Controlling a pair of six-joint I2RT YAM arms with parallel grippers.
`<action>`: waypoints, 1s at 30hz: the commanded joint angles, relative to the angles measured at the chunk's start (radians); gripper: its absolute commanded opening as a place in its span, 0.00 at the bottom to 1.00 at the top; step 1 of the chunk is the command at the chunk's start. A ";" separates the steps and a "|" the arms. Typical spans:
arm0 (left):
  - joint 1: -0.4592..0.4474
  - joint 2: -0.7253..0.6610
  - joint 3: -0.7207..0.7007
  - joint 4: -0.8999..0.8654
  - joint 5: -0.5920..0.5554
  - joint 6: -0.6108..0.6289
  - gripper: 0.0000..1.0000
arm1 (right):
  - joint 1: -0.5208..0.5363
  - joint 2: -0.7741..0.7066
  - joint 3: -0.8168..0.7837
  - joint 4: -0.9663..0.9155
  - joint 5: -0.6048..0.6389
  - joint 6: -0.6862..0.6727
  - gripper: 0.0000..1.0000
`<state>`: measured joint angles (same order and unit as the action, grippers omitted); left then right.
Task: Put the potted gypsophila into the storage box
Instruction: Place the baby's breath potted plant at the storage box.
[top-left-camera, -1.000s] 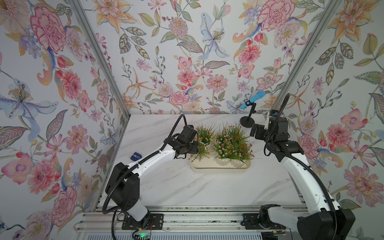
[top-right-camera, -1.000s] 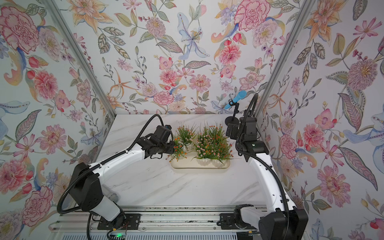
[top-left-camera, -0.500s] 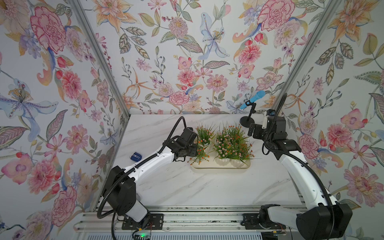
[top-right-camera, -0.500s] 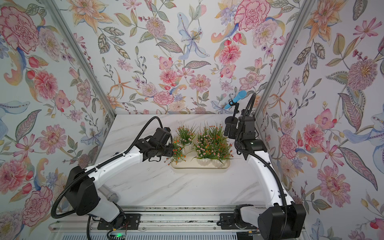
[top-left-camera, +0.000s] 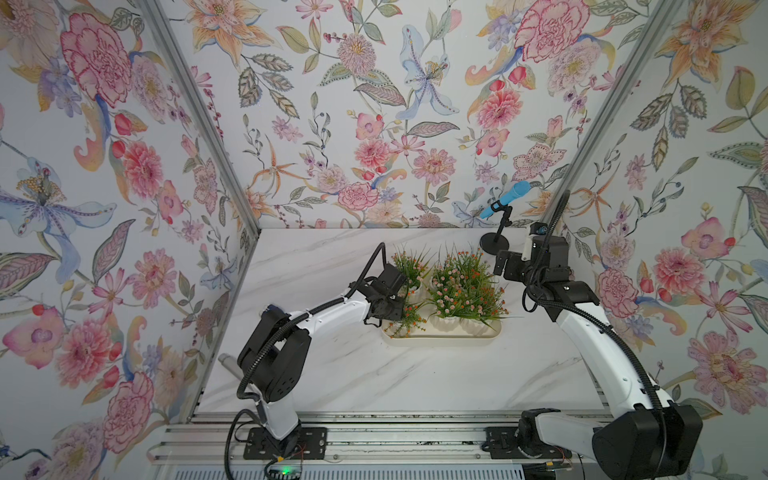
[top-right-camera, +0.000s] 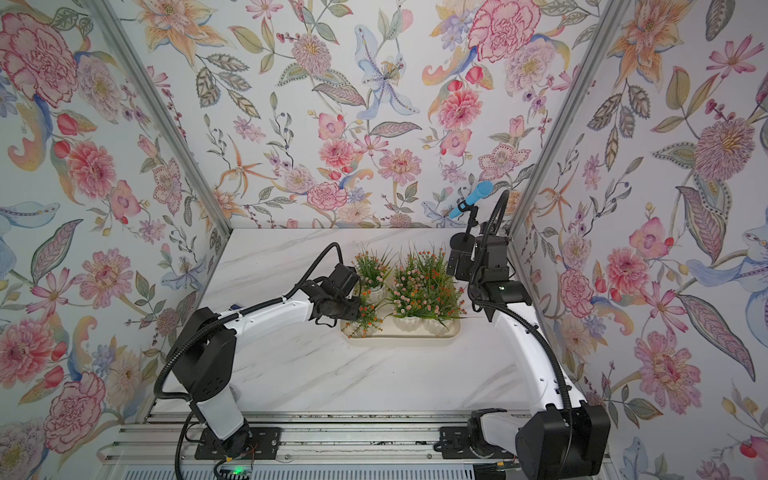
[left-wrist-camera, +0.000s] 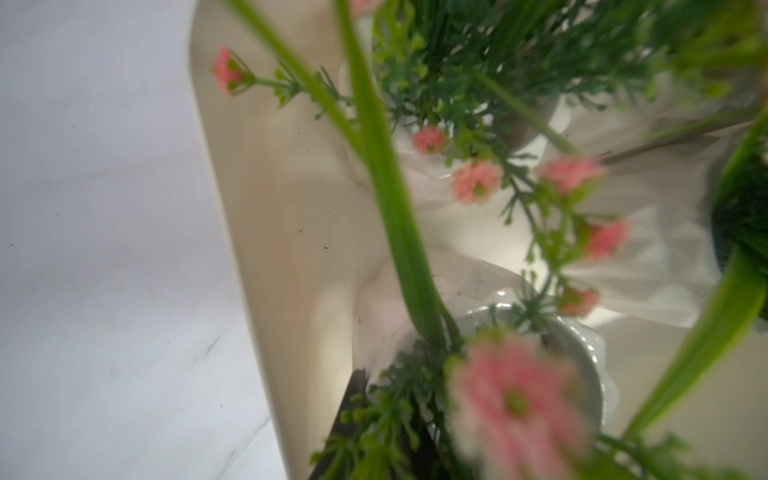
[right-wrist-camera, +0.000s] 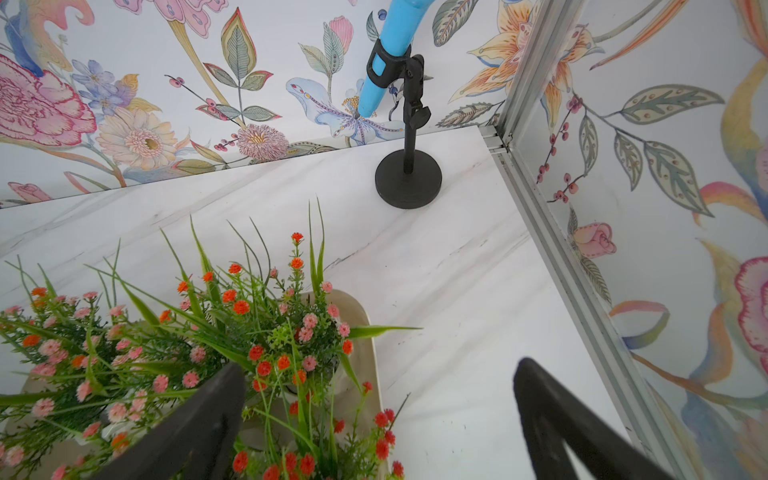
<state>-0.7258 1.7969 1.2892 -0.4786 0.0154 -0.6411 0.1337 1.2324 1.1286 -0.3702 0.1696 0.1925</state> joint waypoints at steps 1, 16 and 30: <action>-0.007 0.016 0.062 0.017 -0.010 -0.003 0.00 | -0.009 -0.003 -0.031 0.034 -0.020 0.023 1.00; 0.005 0.019 0.175 -0.079 -0.075 0.049 0.36 | -0.017 0.011 -0.061 0.048 -0.028 0.061 1.00; 0.111 -0.094 0.270 0.015 -0.102 0.151 0.64 | -0.020 -0.009 -0.091 0.051 0.051 0.153 1.00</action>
<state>-0.6403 1.7527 1.5410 -0.5201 -0.0799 -0.5209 0.1219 1.2449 1.0622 -0.3229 0.1783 0.2901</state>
